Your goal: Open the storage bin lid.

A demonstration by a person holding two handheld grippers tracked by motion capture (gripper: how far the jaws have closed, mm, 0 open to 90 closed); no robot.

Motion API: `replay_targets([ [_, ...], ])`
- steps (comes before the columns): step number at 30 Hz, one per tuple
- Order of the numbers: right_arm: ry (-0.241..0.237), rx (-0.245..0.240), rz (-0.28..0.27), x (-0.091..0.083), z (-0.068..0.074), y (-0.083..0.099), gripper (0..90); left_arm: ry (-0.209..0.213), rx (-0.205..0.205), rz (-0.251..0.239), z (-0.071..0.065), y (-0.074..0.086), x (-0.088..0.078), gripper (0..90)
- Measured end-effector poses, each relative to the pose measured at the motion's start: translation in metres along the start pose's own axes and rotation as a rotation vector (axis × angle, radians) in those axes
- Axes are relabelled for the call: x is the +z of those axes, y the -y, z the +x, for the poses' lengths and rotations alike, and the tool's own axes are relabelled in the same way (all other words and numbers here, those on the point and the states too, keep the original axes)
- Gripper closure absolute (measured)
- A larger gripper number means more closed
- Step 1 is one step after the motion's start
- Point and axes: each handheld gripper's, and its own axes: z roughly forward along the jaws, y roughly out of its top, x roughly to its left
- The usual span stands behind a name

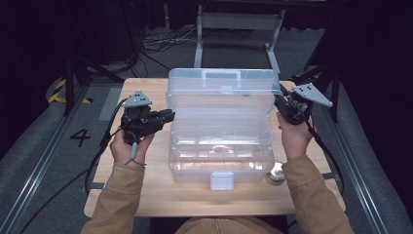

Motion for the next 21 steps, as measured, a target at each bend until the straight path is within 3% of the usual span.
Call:
replay_targets([
  [5,0.013,-0.04,-0.012,0.006,-0.001,0.0,79.8,0.075,-0.014,-0.005,0.003,0.004,-0.008,71.1],
  [10,0.004,-0.025,0.003,0.011,-0.004,-0.003,79.9,0.122,-0.008,-0.003,0.0,0.007,-0.016,68.4],
  [13,0.01,-0.027,0.039,0.014,-0.003,-0.008,80.2,0.122,0.02,0.022,-0.007,0.01,-0.019,67.8],
  [21,0.004,-0.026,0.06,0.021,-0.006,-0.011,80.1,0.127,0.078,0.085,-0.023,0.021,-0.015,65.4],
])
